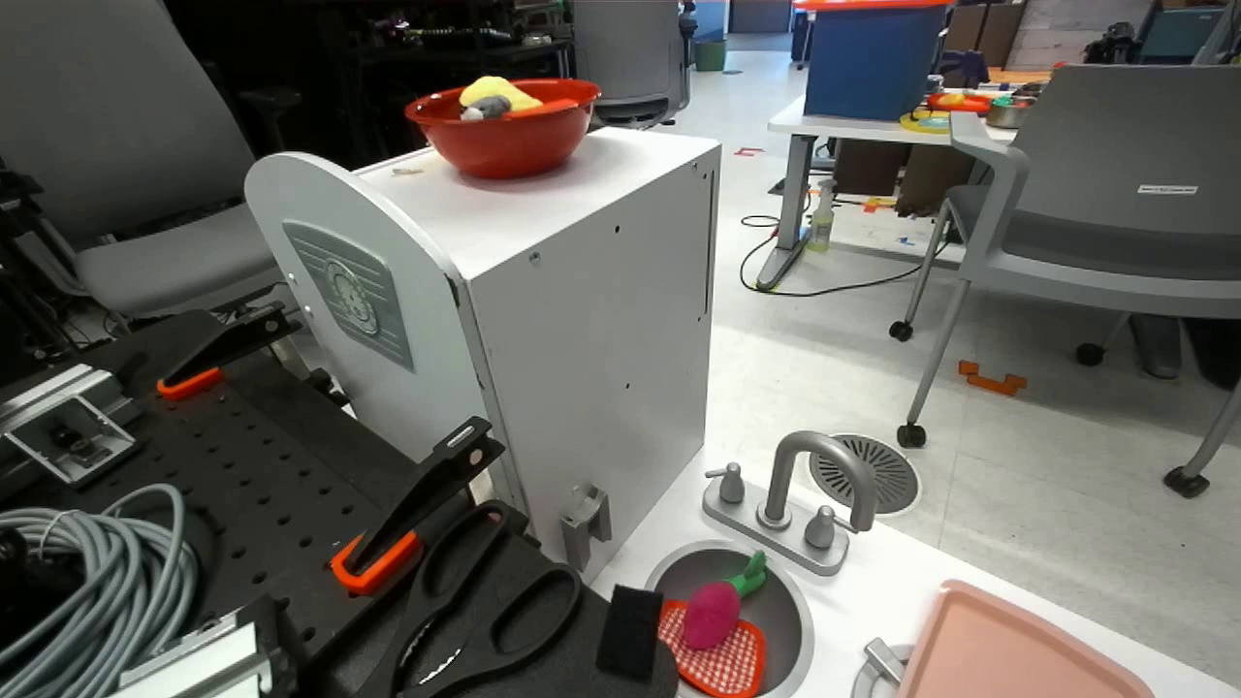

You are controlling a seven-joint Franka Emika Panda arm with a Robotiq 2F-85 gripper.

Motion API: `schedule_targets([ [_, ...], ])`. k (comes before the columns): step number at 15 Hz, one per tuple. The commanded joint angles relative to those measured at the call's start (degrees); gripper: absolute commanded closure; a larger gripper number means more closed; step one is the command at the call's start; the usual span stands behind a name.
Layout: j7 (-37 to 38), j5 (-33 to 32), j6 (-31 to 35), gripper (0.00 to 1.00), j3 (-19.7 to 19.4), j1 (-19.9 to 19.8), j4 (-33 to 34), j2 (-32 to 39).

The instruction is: Remove the gray doll out of the bowl

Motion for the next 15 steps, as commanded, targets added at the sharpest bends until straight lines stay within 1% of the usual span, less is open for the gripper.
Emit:
schedule_targets([
  [1, 0.26, -4.41, 0.51, 0.00, 1.70, 0.04, 2.91, 3.39],
  [6, 0.41, -8.36, 2.61, 0.00, 3.38, 0.91, 3.36, 6.68],
  [12, -2.09, -10.35, 10.28, 0.00, 3.97, 2.22, 1.70, 8.39],
  [13, -3.27, -9.87, 11.22, 0.00, 3.81, 2.54, 1.49, 8.61],
  [15, -9.63, -5.68, 12.90, 0.00, 2.47, 3.87, 1.08, 8.85],
])
